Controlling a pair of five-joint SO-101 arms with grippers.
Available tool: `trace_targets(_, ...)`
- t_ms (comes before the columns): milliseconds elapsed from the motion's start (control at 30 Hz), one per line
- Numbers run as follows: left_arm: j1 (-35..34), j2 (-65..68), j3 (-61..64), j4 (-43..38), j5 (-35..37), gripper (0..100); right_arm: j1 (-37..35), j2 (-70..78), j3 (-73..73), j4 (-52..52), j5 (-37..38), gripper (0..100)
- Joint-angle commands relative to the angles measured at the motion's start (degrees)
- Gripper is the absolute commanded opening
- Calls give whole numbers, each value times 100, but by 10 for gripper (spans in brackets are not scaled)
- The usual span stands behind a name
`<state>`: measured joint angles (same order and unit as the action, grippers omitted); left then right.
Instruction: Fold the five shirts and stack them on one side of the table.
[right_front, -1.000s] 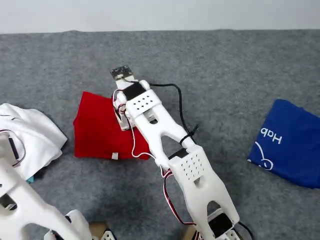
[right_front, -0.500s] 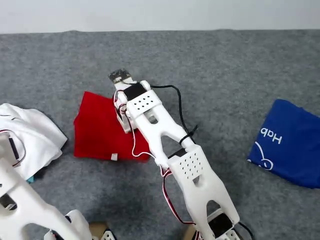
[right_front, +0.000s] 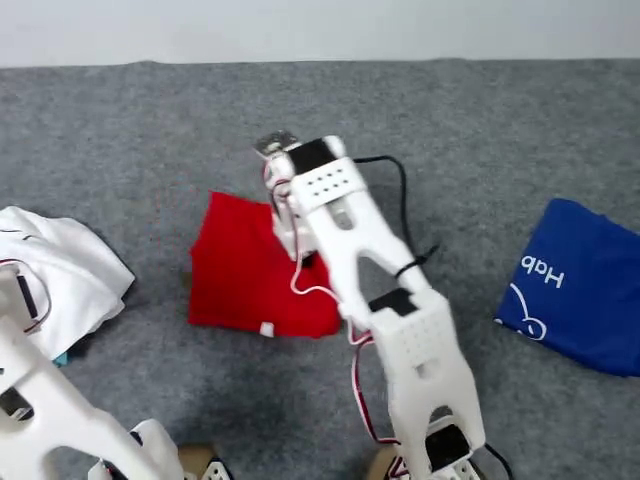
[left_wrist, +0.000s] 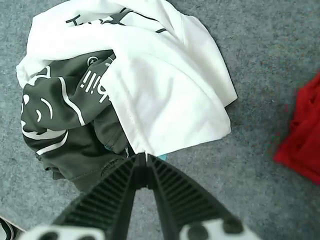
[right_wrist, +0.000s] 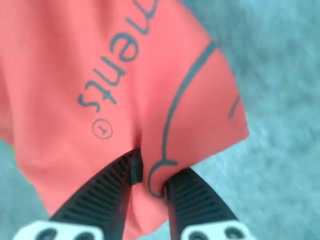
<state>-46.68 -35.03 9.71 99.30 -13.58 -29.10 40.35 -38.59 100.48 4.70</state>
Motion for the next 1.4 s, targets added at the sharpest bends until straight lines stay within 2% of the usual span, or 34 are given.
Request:
trace_targets(0,343,-123,-321,105,-53,8,479,-1068,1011,233,589,10)
trace_targets(167,1125,-123,-391,114,-26,8,1393,-1218,1354,-40,1864,10)
trace_targets(400,2092,-123,-374,114,-26,8,2316,-523,888,-1165,4035,10)
trace_targets(533,2708,-123,-356,114,-26,8,2360,31,211,-1490,4325,14)
trace_targets(600,3024,-123,-356,123,-26,8,2273,224,-132,-1367,4352,24)
trace_targets(700,3411,-123,-356,123,-53,8,2193,286,-659,-681,4273,123)
trace_targets(833,3596,-114,-356,123,-62,8,2141,189,-1424,180,3332,241)
trace_targets(967,3516,-97,-356,123,-70,8,2158,-84,-1635,251,2848,245)
trace_targets(1100,2971,-114,-374,79,-70,8,1974,-593,-1231,259,2497,217)
trace_targets(1267,1679,-88,-356,-26,-44,8,1473,-1780,501,259,2330,58)
trace_targets(1367,993,-79,-268,-70,-70,8,971,-2571,1653,242,1908,85)
